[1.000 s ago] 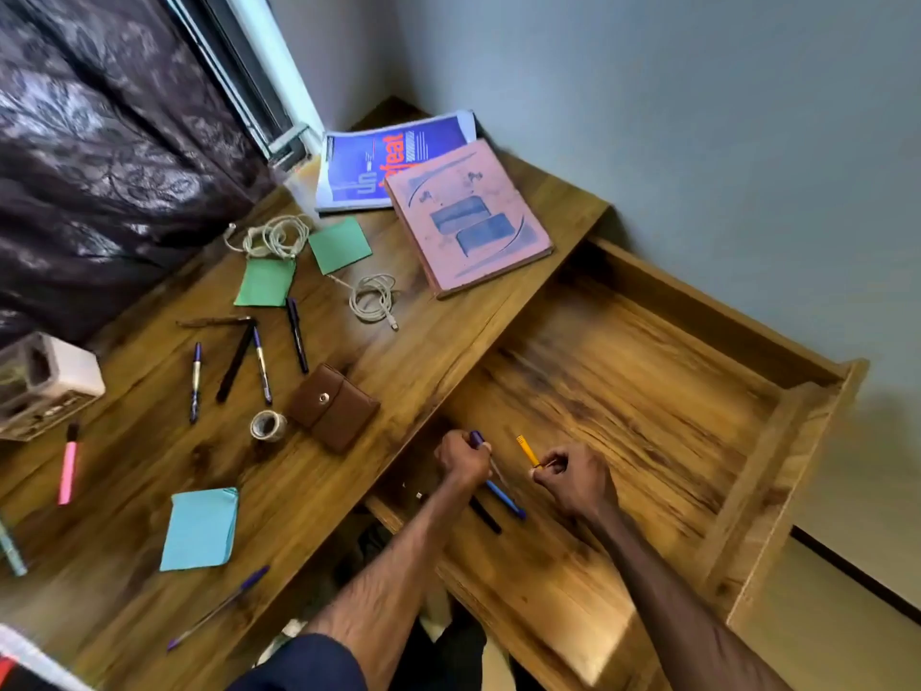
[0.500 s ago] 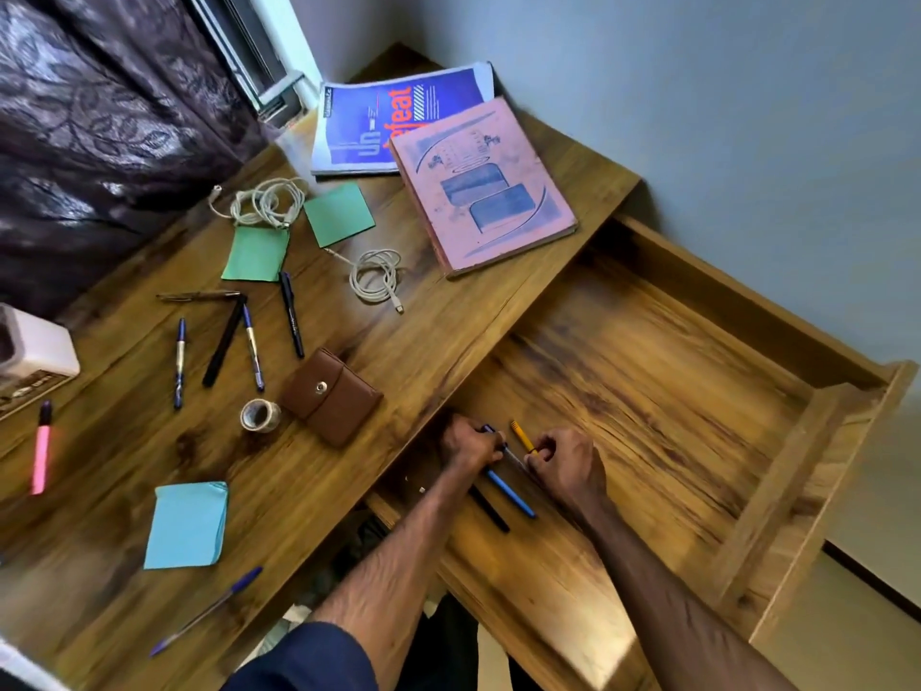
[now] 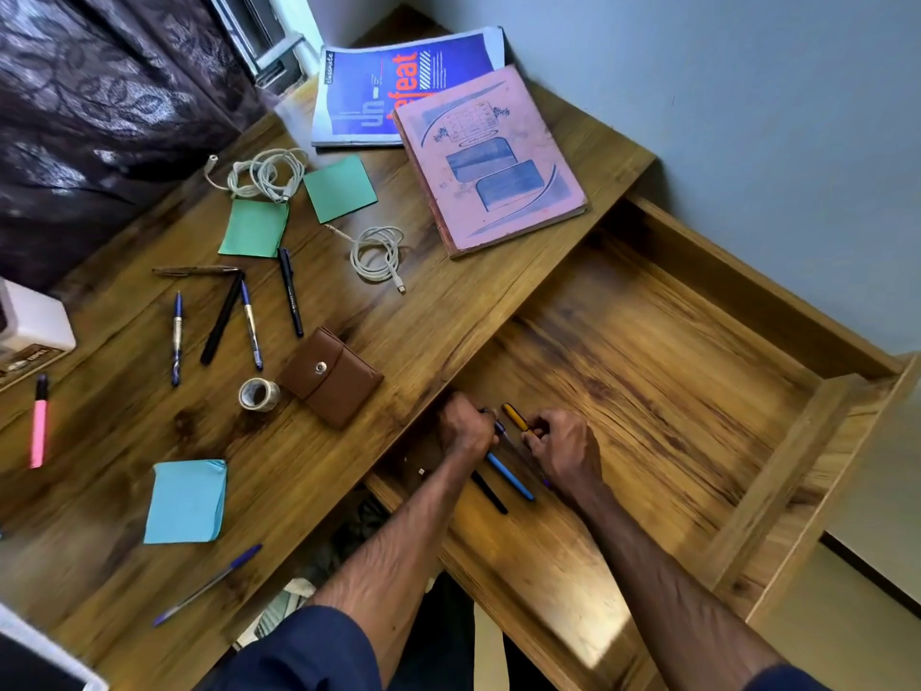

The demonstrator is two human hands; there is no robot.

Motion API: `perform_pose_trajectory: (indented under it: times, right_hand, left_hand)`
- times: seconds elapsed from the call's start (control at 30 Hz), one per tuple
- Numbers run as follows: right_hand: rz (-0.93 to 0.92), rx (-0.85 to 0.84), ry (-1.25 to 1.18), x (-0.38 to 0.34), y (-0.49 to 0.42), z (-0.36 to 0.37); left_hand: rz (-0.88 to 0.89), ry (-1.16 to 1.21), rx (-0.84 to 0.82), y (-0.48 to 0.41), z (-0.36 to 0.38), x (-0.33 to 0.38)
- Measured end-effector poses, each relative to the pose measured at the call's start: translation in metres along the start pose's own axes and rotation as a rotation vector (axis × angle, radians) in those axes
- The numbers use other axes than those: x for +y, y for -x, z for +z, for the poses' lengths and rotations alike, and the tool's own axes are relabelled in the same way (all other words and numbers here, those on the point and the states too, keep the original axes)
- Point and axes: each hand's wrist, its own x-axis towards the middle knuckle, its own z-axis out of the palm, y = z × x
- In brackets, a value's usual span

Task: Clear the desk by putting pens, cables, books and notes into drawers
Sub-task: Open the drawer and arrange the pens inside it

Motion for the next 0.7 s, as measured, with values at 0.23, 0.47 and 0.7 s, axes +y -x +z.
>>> perform_pose_trajectory:
  times: [0.23,0.47,0.7]
  right_hand:
    - [-0.061,-0.008,-0.045,0.001,0.000,0.000]
    - [-0.095,0.061,-0.028,-0.004,0.007,-0.006]
    - [-0.151,0.202,-0.130,-0.027,0.042,-0.027]
  left_hand:
    - [0.006,-0.005,0.012,0.006,-0.002,0.000]
    - [0.131,-0.096,0.062,0.023,-0.011,0.001]
    - [0.347,-0.126,0.111,0.066,-0.037,0.000]
